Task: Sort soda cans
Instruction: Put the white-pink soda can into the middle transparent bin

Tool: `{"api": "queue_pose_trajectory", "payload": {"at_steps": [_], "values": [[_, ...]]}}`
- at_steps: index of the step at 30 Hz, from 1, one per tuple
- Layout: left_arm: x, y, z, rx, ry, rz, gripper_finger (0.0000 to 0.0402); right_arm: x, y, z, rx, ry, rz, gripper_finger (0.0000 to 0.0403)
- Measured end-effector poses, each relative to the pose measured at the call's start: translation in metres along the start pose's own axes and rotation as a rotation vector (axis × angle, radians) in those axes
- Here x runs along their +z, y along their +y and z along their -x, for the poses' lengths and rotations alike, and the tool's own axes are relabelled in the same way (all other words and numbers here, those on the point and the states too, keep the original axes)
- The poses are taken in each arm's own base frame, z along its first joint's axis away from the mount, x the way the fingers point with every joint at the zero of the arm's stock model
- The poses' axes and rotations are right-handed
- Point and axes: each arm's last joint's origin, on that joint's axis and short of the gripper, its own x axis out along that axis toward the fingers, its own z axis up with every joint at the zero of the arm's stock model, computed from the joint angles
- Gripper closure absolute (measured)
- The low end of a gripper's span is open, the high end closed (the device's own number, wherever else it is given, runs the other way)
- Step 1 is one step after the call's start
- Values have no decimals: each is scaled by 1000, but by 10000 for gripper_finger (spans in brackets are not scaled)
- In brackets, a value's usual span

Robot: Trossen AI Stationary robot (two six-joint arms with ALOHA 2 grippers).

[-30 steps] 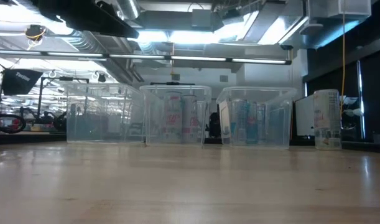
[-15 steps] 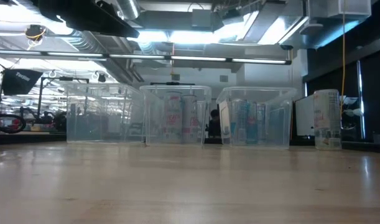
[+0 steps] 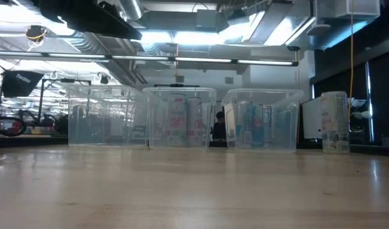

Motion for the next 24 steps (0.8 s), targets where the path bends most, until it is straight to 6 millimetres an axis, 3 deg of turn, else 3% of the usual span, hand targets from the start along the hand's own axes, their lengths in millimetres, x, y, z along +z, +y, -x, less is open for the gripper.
{"api": "queue_pose_trajectory", "payload": {"at_steps": [11,17,24], "values": [[0,0,0,0,-1,4,29,22,-2,2,-90,-234,290,77],[0,0,0,0,-2,5,29,38,-20,4,-142,-296,304,77],[0,0,0,0,-2,5,29,81,-52,15,-165,-576,265,77]]}}
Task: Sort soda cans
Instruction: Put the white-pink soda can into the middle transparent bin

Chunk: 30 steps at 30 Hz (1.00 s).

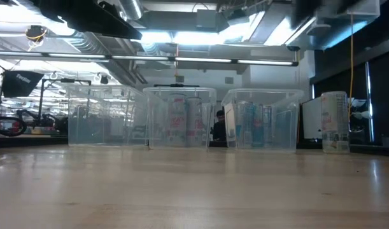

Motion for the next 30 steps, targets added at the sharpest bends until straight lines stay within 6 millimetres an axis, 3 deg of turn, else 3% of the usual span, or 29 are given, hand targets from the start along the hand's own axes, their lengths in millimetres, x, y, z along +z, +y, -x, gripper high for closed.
{"api": "queue_pose_trajectory", "payload": {"at_steps": [4,9,13,18,24,30], "values": [[0,0,0,0,0,0,29,14,-26,2,-37,-114,85,77],[0,0,0,0,0,-1,29,25,-47,33,-35,-124,121,77],[0,0,0,0,0,-4,29,23,-47,68,0,-43,73,77],[0,0,0,0,0,2,29,-7,-28,87,60,280,-45,77],[0,0,0,0,0,15,29,-19,1,70,153,399,-97,77],[0,0,0,0,0,15,29,-39,27,37,370,619,-88,77]]}}
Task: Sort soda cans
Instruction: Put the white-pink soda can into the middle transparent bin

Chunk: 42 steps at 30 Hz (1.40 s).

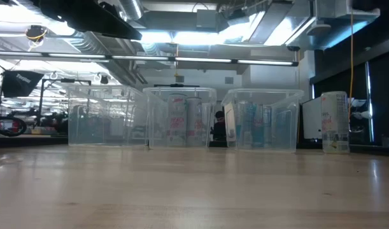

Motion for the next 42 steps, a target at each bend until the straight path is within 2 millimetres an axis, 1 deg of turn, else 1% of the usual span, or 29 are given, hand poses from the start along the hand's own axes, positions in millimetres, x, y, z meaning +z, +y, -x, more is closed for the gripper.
{"api": "queue_pose_trajectory", "payload": {"at_steps": [4,8,11,15,21,26,28,32,42], "values": [[0,0,0,0,-1,-1,29,-6,3,-27,67,128,-15,77],[0,0,0,0,-1,-5,29,-11,3,-41,81,198,-27,77],[0,0,0,0,-1,-16,29,-12,2,-45,59,212,-49,77],[0,0,0,1,-4,-18,29,-12,-1,-46,-2,199,-56,77],[0,0,0,1,-4,-17,29,-11,-1,-46,-26,192,-57,77],[0,0,0,1,-4,-17,29,-11,-5,-47,-137,168,-50,77],[0,0,0,1,-4,-14,29,-12,-6,-50,-131,187,-52,77],[0,0,0,1,-3,-14,29,-17,-6,-62,-51,257,-67,77],[0,0,0,1,-4,-13,29,-29,-11,-87,-40,377,-94,77]]}}
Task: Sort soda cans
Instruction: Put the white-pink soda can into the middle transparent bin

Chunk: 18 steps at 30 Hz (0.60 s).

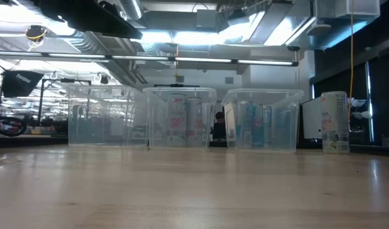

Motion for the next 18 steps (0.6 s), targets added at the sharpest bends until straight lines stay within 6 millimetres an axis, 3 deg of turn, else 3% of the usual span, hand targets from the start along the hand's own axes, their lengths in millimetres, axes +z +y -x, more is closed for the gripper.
{"api": "queue_pose_trajectory", "payload": {"at_steps": [13,18], "values": [[0,0,0,0,0,0,29,-1,-3,-15,3,63,-7,78],[0,0,0,0,0,0,29,-1,-3,-15,13,68,-6,128]]}}
